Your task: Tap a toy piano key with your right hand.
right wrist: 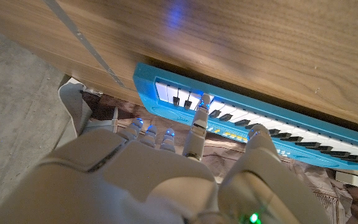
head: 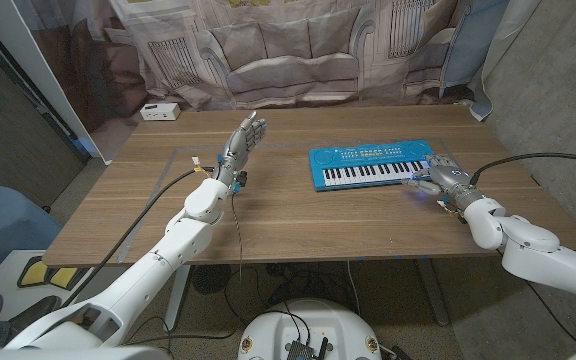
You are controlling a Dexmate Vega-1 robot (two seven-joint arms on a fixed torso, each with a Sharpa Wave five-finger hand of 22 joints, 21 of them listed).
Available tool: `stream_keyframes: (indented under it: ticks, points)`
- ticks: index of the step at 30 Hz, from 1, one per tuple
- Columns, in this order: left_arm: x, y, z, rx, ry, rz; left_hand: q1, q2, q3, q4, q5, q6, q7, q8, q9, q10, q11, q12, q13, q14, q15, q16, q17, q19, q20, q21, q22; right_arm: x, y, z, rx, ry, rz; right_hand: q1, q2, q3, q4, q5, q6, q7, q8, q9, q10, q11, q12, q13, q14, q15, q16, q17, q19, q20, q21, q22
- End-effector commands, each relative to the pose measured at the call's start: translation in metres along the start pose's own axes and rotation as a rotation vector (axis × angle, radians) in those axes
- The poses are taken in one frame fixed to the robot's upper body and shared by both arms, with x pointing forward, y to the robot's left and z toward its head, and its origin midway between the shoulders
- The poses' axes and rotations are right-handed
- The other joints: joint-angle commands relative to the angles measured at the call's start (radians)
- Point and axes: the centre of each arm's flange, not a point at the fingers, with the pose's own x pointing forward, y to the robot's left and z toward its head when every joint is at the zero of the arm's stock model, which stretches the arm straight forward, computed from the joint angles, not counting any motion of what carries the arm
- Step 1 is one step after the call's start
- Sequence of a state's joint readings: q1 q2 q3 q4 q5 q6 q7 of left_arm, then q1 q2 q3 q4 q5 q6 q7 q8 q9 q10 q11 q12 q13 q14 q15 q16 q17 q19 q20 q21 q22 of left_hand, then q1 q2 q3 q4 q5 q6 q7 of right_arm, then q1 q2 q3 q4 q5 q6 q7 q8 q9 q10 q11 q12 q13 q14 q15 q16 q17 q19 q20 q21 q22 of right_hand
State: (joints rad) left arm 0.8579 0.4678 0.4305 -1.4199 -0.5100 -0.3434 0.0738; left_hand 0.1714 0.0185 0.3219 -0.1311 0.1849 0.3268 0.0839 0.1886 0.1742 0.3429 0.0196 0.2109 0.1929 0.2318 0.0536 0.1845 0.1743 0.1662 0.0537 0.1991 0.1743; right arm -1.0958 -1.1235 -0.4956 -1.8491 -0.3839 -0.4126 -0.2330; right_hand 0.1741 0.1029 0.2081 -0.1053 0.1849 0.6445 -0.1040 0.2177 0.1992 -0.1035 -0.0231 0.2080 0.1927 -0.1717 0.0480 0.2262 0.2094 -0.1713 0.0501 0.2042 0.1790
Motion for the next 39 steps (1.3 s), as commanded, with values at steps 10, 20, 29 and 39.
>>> stream_keyframes:
  ticks: [10, 20, 29, 39]
  points:
    - [0.0023, 0.0021, -0.0022, -0.007, -0.001, 0.001, 0.003, 0.01, 0.008, 0.001, -0.004, 0.002, -0.001, -0.001, 0.005, -0.002, -0.003, 0.001, 0.005, -0.002, 0.003, 0.002, 0.005, -0.008, 0.002, -0.002, 0.005, -0.0001, -0.0037, 0.001, 0.006, 0.005, -0.019, 0.002, 0.007, 0.011, 0.0, -0.004, -0.008, -0.005, -0.005, 0.0, -0.001, 0.0, 0.002, 0.003, -0.129, 0.004, 0.007, 0.004, -0.096, 0.011, 0.004, 0.002]
    - [0.0034, 0.0028, -0.0029, -0.007, 0.001, -0.001, 0.003, 0.01, 0.008, 0.001, -0.004, 0.002, -0.001, -0.001, 0.005, -0.003, 0.001, 0.0, 0.005, -0.002, 0.004, 0.002, 0.005, -0.008, 0.0, -0.002, 0.005, -0.0017, -0.0039, 0.0012, 0.012, 0.006, -0.034, 0.002, 0.006, 0.012, -0.001, -0.004, -0.041, -0.01, -0.02, -0.001, 0.001, 0.001, 0.002, 0.003, -0.128, 0.004, 0.007, 0.004, -0.093, 0.013, 0.004, 0.001]
    - [0.0047, 0.0018, -0.0041, -0.012, 0.0, -0.004, 0.003, 0.01, 0.008, 0.001, -0.004, 0.002, -0.001, -0.001, 0.005, -0.003, -0.001, 0.0, 0.005, -0.003, 0.004, 0.002, 0.005, -0.009, 0.001, -0.002, 0.005, -0.0041, -0.0052, 0.0006, 0.012, 0.008, -0.04, 0.003, 0.005, 0.013, -0.002, -0.004, -0.051, -0.012, -0.023, -0.001, 0.005, 0.0, 0.002, 0.003, -0.125, 0.004, 0.007, 0.004, -0.09, 0.014, 0.005, 0.001]
    - [0.0044, 0.0017, -0.0048, -0.014, 0.001, -0.003, 0.003, 0.01, 0.008, 0.001, -0.004, 0.002, -0.001, -0.001, 0.005, -0.002, -0.003, 0.001, 0.005, -0.003, 0.004, 0.002, 0.005, -0.011, 0.001, -0.003, 0.005, -0.0039, -0.0065, 0.0009, 0.006, 0.004, -0.038, 0.004, 0.005, 0.015, -0.003, -0.004, -0.056, -0.013, -0.025, -0.002, 0.006, 0.0, 0.002, 0.003, -0.124, 0.005, 0.007, 0.004, -0.088, 0.014, 0.005, 0.001]
